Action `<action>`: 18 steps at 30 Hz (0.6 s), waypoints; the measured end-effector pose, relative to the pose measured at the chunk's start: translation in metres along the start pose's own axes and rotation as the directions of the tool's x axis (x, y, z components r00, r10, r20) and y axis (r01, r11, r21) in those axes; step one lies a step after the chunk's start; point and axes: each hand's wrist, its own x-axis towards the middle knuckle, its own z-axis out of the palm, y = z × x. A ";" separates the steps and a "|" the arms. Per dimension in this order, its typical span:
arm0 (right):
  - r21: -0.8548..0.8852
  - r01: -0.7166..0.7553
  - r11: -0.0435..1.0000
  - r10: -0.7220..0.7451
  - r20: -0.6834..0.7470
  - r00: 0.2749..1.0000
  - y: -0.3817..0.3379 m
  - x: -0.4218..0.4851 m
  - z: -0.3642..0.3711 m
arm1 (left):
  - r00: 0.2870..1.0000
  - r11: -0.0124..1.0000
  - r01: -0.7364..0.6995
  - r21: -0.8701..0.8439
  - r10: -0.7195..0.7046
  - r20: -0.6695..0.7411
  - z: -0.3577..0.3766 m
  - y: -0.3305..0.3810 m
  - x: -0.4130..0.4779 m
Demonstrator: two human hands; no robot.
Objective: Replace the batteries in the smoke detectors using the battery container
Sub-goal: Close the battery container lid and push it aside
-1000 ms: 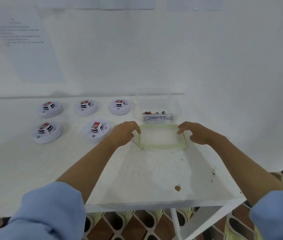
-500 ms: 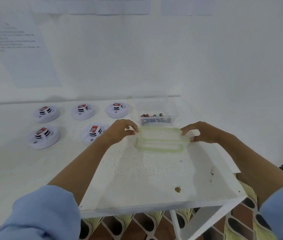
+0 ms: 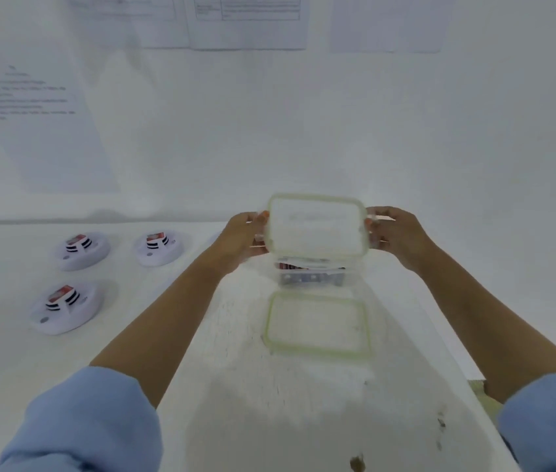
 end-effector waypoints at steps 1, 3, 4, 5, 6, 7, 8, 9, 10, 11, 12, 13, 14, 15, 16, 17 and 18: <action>0.026 -0.026 0.999 0.026 -0.007 1.000 -0.001 0.012 0.002 | 1.000 1.000 0.004 -0.011 -0.004 0.012 0.001 0.003 0.009; 0.062 -0.079 0.995 0.078 0.023 0.997 -0.001 0.037 0.002 | 0.999 1.000 -0.005 -0.012 0.005 -0.033 0.002 0.006 0.025; 0.070 -0.106 0.992 0.104 0.033 0.994 0.000 0.050 0.001 | 0.997 1.000 0.004 -0.008 -0.004 -0.081 0.003 0.007 0.032; 0.087 -0.131 0.988 0.128 0.038 0.991 -0.001 0.060 0.000 | 0.992 1.000 0.012 0.003 -0.012 -0.129 0.004 0.007 0.038; 0.093 -0.148 0.985 0.145 0.033 0.989 -0.001 0.068 0.001 | 0.984 1.000 0.027 0.006 -0.025 -0.175 0.005 0.006 0.044; 0.091 -0.165 0.982 0.165 0.016 0.986 -0.002 0.078 0.001 | 0.975 0.999 0.042 0.009 -0.039 -0.219 0.006 0.005 0.051; 0.085 -0.195 0.977 0.195 0.008 0.981 -0.003 0.084 0.003 | 0.960 0.998 0.059 -0.014 -0.061 -0.272 0.007 0.004 0.058; 0.073 -0.224 0.972 0.225 -0.006 0.974 -0.002 0.093 0.005 | 0.949 0.996 0.076 -0.042 -0.085 -0.305 0.007 0.001 0.067; 0.063 -0.248 0.967 0.249 -0.007 0.969 0.001 0.100 0.006 | 0.934 0.994 0.087 -0.059 -0.102 -0.342 0.006 -0.002 0.075; 0.062 -0.263 0.963 0.263 -0.007 0.965 0.003 0.107 0.007 | 0.922 0.994 0.098 -0.051 -0.110 -0.370 0.006 -0.006 0.084; 0.052 -0.271 0.961 0.272 -0.014 0.962 0.005 0.113 0.010 | 0.913 0.993 0.118 -0.017 -0.115 -0.391 0.005 -0.010 0.092; 0.035 -0.273 0.961 0.274 -0.023 0.961 0.009 0.120 0.011 | 0.908 0.991 0.128 0.029 -0.105 -0.405 0.005 -0.013 0.099; 0.025 -0.278 0.960 0.278 -0.033 0.960 0.012 0.127 0.013 | 0.903 0.988 0.138 0.067 -0.098 -0.417 0.004 -0.016 0.105; 0.017 -0.285 0.958 0.286 -0.042 0.957 0.014 0.131 0.015 | 0.900 0.985 0.150 0.086 -0.100 -0.424 0.002 -0.018 0.111; 0.007 -0.291 0.957 0.291 -0.052 0.955 0.016 0.136 0.016 | 0.894 0.980 0.171 0.102 -0.111 -0.434 0.001 -0.020 0.116; -0.004 -0.301 0.954 0.300 -0.057 0.952 0.019 0.140 0.017 | 0.891 0.974 0.194 0.113 -0.127 -0.435 0.000 -0.022 0.120; -0.024 -0.316 0.948 0.314 -0.062 0.947 0.021 0.144 0.018 | 0.890 0.968 0.216 0.127 -0.142 -0.433 -0.001 -0.024 0.124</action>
